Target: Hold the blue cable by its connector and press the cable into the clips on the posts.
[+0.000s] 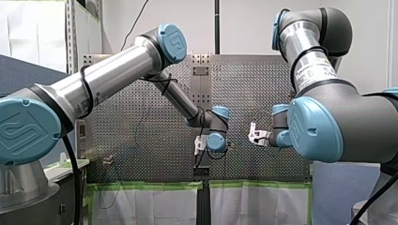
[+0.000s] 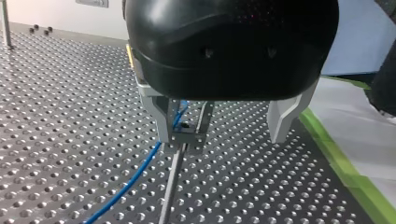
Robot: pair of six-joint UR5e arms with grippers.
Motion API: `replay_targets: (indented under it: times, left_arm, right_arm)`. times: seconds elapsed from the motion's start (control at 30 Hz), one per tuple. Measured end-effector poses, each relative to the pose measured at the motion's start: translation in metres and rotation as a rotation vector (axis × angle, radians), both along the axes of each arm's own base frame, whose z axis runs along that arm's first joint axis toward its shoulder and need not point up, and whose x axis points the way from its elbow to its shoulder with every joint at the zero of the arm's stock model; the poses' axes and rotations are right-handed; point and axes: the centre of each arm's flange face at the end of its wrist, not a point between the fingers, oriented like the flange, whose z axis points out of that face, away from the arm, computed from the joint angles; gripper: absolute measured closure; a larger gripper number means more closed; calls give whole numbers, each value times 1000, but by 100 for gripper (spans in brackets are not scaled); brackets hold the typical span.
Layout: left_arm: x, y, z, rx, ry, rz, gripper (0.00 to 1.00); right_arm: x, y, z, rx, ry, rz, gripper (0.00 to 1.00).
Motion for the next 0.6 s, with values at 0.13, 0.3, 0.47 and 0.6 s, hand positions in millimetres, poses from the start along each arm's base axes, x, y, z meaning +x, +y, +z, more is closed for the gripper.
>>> replay_targets:
  times: [0.13,0.3,0.47,0.6]
  left_arm:
    - [-4,-1,3,6,4,5,0]
    - [-10,-6,12,7,1,7,0]
    - [-22,-11,13,17,2,11,0]
    - [-36,-15,8,29,8,9,0]
  right_arm:
    - [0,0,0,-1,0,0,100]
    - [-2,-2,1,-2,0,-3,100]
    - [-8,-5,1,-2,-1,-14,100]
    - [-13,-7,1,-2,-2,-22,100]
